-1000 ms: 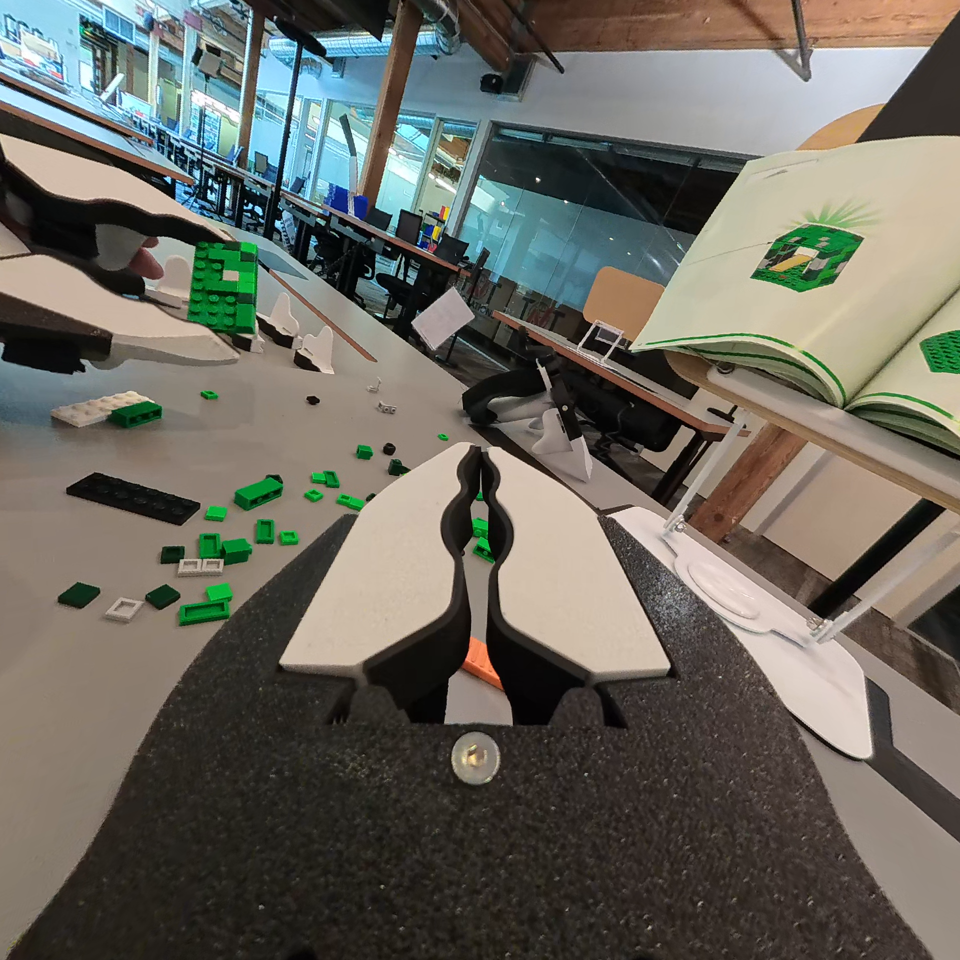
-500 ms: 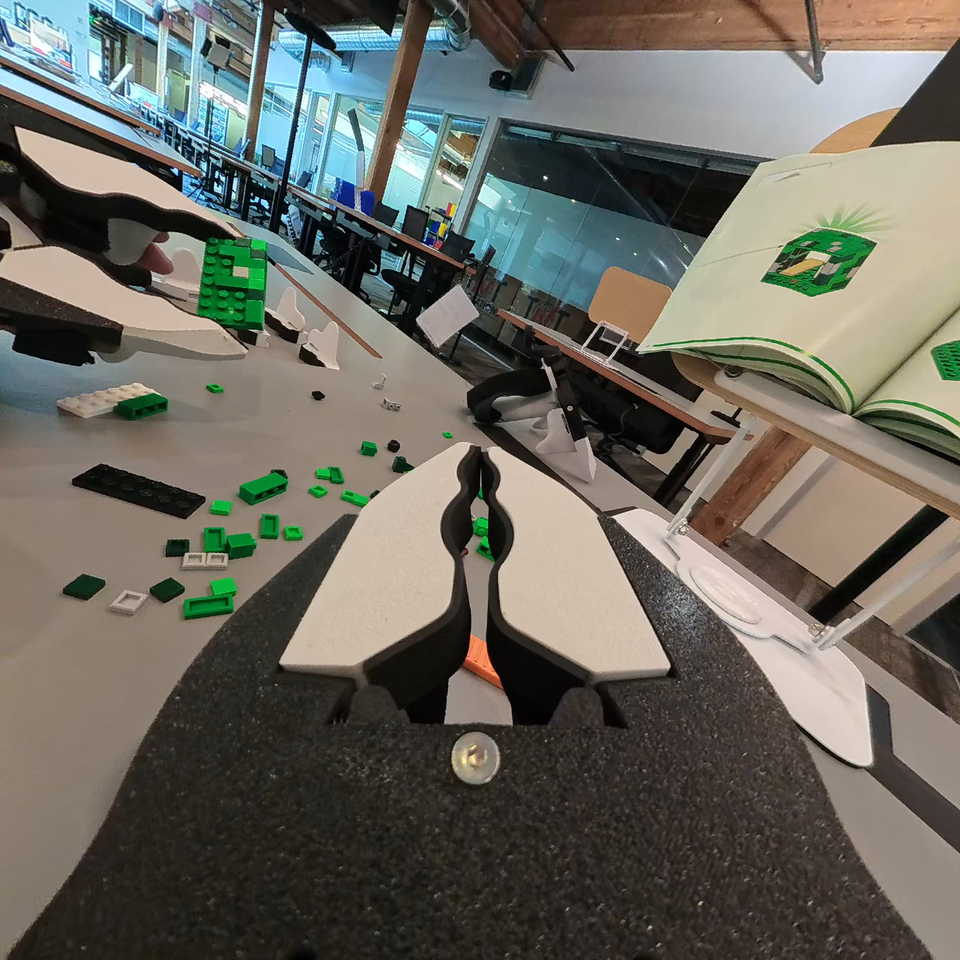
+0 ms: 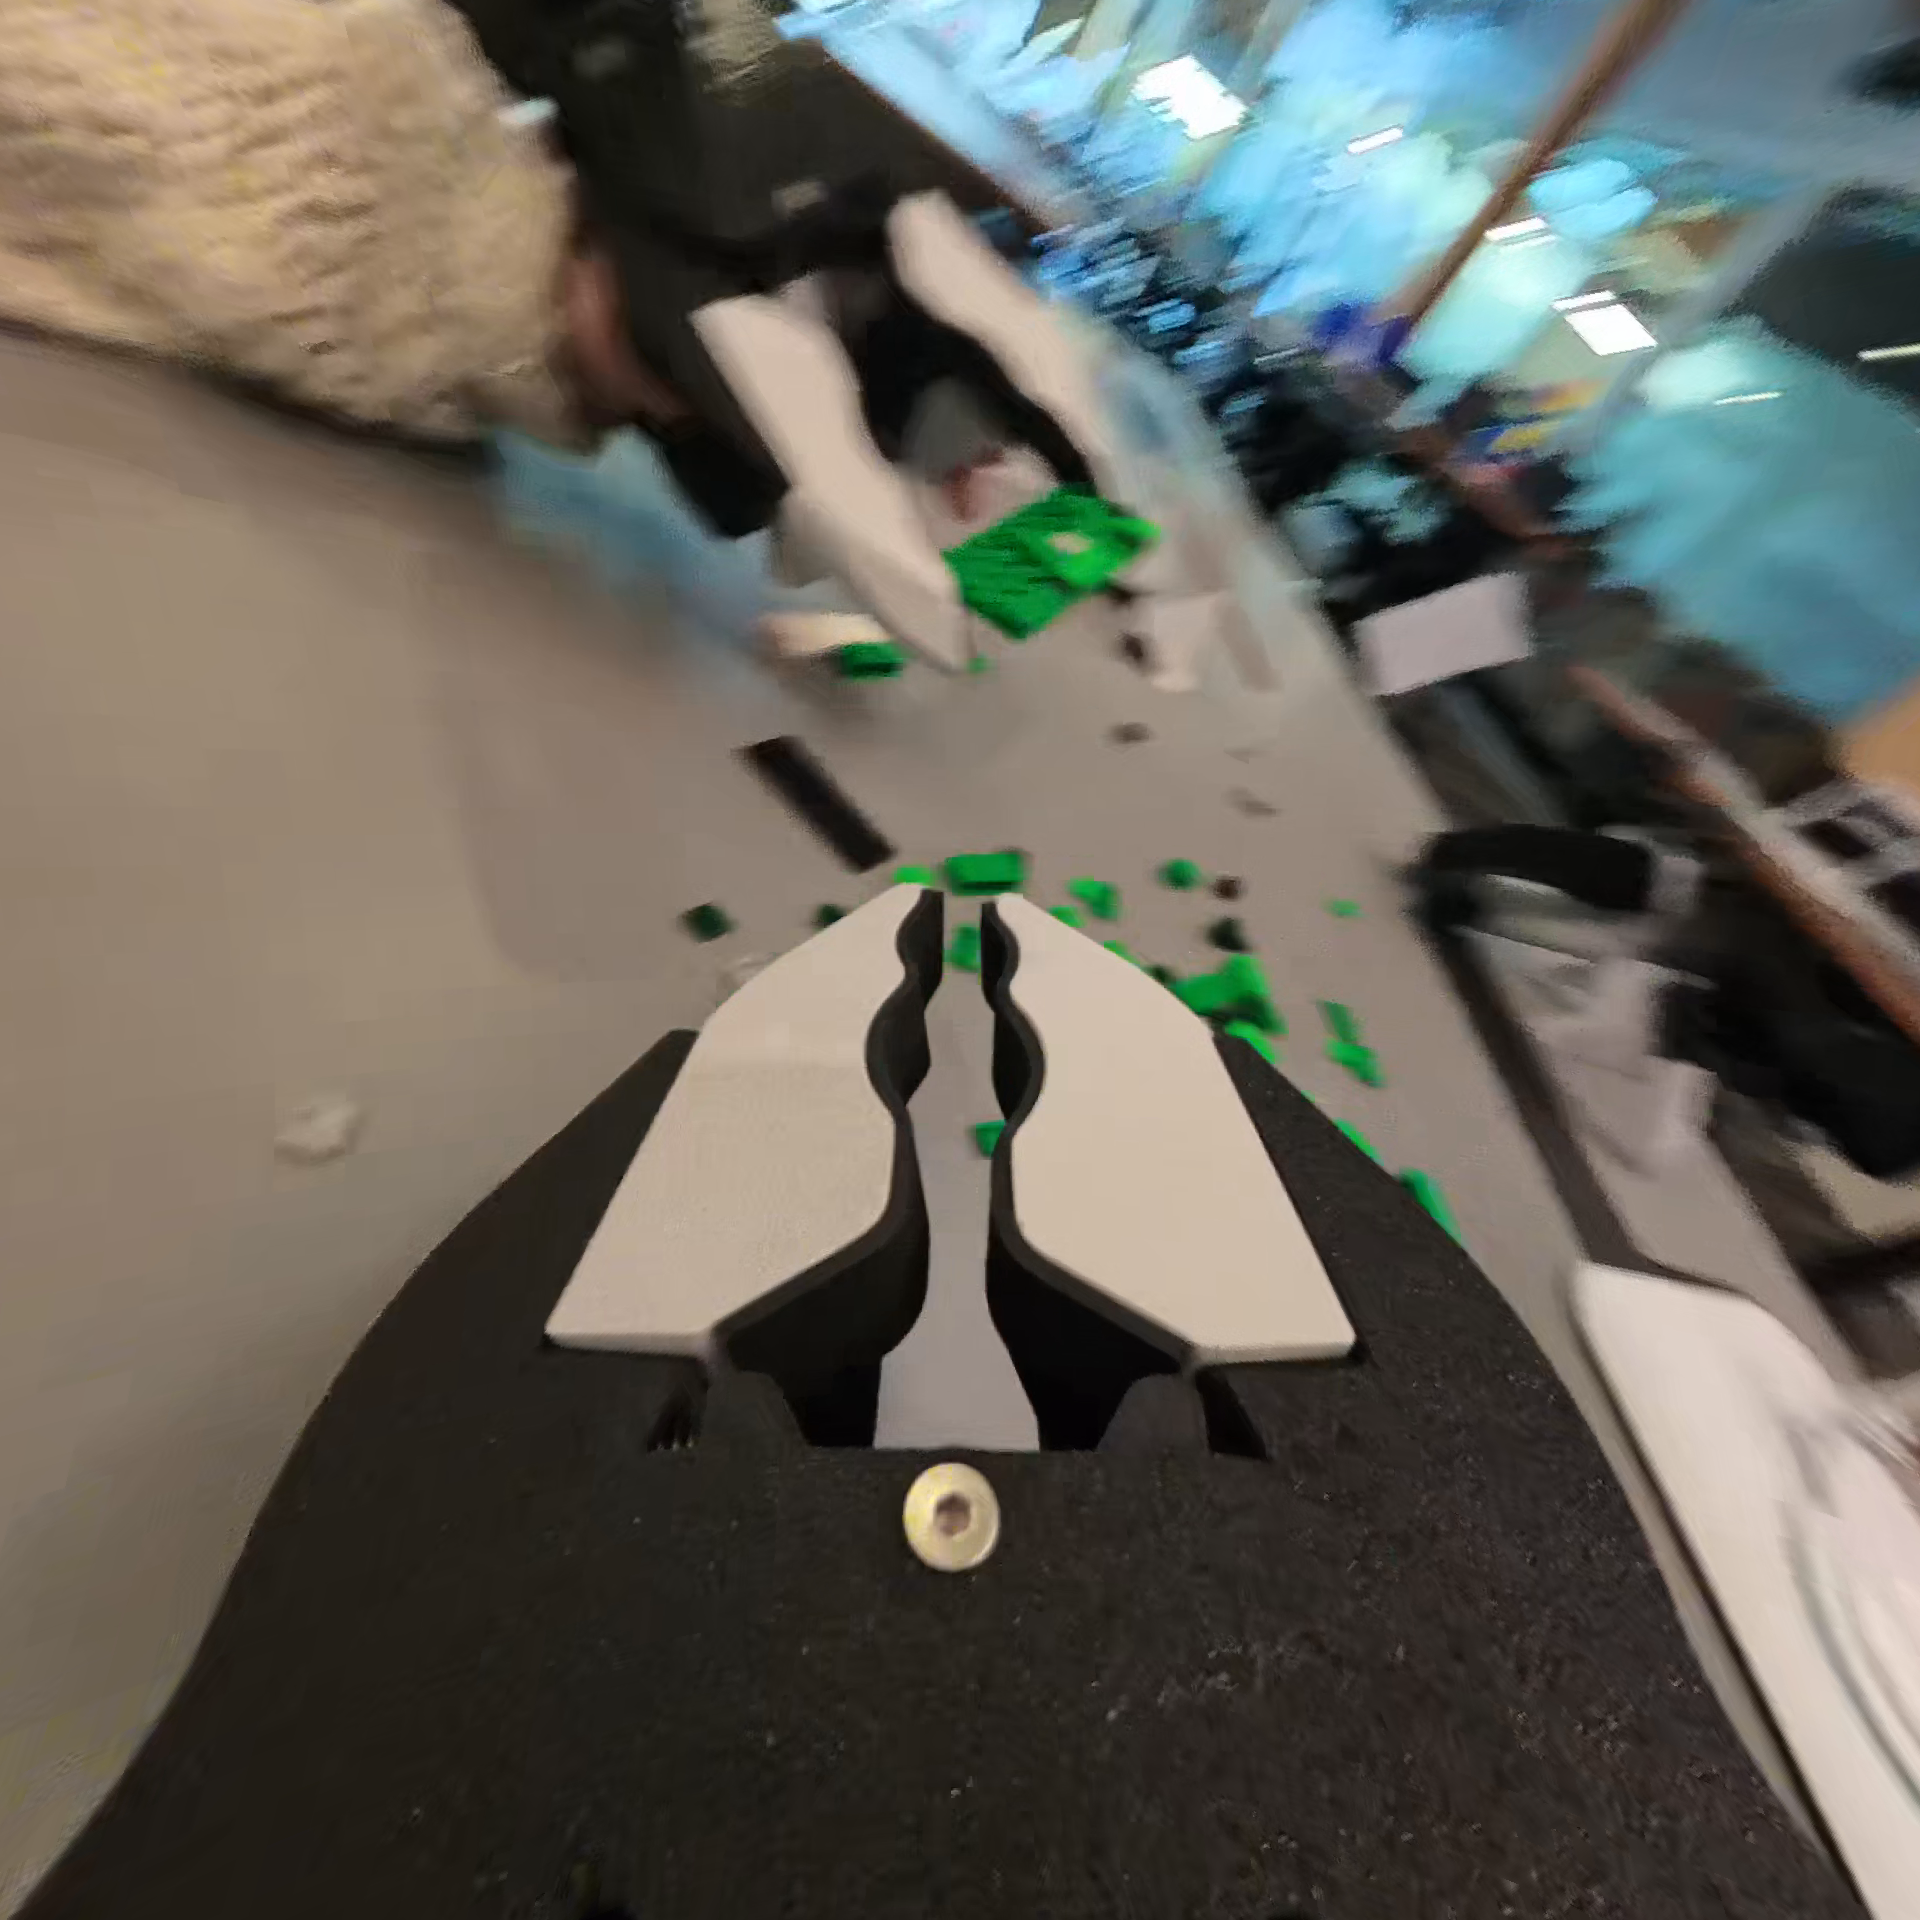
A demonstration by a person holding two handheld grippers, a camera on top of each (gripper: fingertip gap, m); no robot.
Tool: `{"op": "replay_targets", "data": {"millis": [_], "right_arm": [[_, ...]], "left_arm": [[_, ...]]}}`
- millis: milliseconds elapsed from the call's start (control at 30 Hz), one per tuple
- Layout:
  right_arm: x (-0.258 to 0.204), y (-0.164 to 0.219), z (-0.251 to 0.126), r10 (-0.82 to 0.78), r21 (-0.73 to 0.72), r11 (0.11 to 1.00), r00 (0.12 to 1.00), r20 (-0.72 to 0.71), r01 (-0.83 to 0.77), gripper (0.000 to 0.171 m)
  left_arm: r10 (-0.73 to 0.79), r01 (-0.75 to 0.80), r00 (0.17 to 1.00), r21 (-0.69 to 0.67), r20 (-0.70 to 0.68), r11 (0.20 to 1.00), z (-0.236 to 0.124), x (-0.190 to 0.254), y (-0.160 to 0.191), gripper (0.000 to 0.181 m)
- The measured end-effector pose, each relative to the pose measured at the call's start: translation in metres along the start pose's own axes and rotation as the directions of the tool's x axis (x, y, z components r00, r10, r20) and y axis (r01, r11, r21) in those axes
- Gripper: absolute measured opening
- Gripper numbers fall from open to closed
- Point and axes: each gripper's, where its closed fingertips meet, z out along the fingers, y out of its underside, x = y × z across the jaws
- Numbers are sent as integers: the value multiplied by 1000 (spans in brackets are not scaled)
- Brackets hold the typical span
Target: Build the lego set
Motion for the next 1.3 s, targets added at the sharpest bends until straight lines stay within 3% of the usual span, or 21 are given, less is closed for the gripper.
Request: {"op": "replay_targets", "data": {"millis": [133,467,833,967,1200,1300], "right_arm": [[-49,7,8,106,-173,984,915,390,-40,18],[-60,20,27,115,-313,945,798,592,96,14],[-62,24,32,141,-352,927,751,646,129,8],[-60,22,31,130,-331,938,782,610,102,7],[-45,-21,29,163,-206,976,851,500,-66,7],[-47,-25,35,149,-217,975,863,482,-47,7]], "left_arm": [[-49,44,939,-22,-339,999,-12,44,-4,74],[15,-72,770,-62,-638,995,-34,99,11,74],[-19,-81,726,-113,-687,990,-35,110,21,74],[-27,-73,740,-120,-672,990,-33,108,21,74],[-59,-39,818,-158,-572,987,-19,96,21,74],[-64,-29,812,-150,-580,988,-19,99,18,74]]}}
